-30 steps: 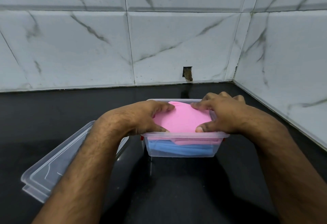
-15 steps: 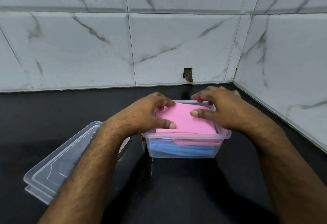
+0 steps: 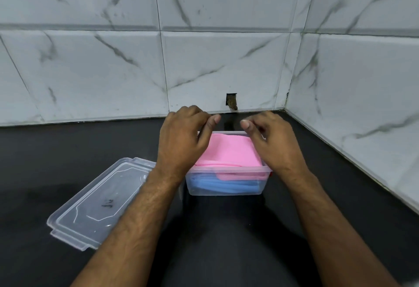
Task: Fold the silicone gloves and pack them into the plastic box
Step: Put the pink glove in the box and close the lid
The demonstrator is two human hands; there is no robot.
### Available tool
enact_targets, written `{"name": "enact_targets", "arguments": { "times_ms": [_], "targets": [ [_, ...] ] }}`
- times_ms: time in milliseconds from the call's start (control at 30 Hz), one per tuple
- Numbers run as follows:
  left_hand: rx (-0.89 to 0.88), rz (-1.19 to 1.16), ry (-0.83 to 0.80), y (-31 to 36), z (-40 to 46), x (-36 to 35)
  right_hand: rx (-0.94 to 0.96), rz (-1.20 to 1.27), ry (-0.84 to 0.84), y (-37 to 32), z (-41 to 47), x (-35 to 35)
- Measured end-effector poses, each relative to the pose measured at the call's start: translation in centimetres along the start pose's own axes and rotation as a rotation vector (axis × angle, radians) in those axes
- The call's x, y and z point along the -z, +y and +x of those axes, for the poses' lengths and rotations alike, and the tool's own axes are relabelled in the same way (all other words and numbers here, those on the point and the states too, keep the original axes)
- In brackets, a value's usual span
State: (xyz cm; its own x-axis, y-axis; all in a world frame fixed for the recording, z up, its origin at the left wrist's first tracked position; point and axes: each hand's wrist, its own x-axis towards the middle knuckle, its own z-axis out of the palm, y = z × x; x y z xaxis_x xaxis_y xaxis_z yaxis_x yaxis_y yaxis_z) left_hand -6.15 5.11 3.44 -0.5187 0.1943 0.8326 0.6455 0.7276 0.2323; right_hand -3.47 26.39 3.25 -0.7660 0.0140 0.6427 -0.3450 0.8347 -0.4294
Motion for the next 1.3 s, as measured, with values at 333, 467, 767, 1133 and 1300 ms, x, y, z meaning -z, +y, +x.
{"name": "enact_targets", "arguments": {
  "times_ms": [333,467,767,1133,1300],
  "targets": [
    [-0.437,0.059,-0.086,0.6,-4.8,1.2,0.216,-0.181,-0.217,-0.9,-8.2,0.1],
    [-0.297,0.003,-0.232,0.0,-5.5,1.8,0.205,-0.180,-0.160,-1.1,-8.1,-0.2],
    [-0.159,0.118,-0.240,-0.3,-5.4,0.8,0.143,-0.200,-0.087,-1.1,-7.7,-1.0],
    [-0.006,0.078,-0.187,-0.4,-6.1,0.3,0.074,-0.305,-0.020,-1.7,-7.9,-1.4],
    [0.058,0.048,-0.075,-0.1,-6.8,1.3,0.120,-0.272,0.090,-4.7,-9.3,-2.2]
  ]
}}
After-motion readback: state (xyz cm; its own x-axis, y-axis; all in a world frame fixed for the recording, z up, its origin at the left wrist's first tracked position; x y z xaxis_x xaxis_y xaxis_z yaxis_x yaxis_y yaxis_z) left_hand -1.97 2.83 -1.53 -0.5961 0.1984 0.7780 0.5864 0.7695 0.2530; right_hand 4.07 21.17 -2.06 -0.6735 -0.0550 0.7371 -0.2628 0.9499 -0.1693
